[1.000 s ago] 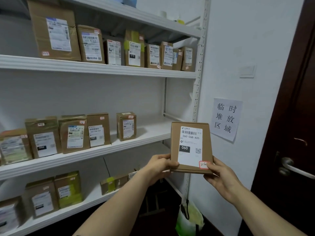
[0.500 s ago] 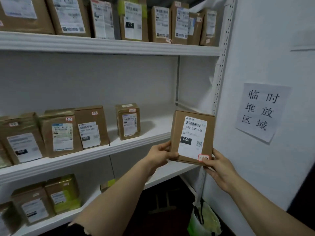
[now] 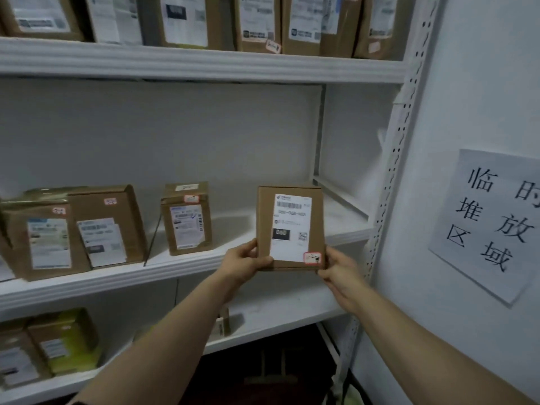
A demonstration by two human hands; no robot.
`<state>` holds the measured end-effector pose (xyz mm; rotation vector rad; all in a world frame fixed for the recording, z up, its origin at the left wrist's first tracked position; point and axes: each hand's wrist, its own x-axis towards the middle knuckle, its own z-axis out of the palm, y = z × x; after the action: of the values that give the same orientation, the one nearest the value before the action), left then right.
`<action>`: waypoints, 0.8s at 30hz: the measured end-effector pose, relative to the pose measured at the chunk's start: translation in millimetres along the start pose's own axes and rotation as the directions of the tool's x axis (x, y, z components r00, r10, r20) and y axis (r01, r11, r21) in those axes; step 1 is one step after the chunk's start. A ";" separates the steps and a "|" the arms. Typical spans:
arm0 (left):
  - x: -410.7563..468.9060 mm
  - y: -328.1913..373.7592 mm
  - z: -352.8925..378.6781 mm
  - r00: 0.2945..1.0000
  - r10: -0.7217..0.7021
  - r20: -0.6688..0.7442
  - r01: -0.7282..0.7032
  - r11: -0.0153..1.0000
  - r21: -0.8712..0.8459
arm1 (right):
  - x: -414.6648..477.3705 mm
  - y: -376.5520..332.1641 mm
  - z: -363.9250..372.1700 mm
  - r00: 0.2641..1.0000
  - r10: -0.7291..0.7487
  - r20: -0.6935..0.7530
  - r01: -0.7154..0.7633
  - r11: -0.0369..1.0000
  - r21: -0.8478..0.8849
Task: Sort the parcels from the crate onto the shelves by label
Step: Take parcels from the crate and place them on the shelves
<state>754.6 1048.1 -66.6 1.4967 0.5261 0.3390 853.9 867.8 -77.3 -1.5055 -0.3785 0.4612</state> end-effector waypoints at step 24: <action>202.7 -37.9 -28.5 0.994 0.034 -0.100 -0.025 0.996 0.083 | 191.2 14.8 43.9 0.999 0.035 0.020 -0.031 0.981 -0.190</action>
<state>906.5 1176.1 -128.6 1.5729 0.6046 0.4224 994.7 1003.6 -99.0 -1.6948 -0.4256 0.4792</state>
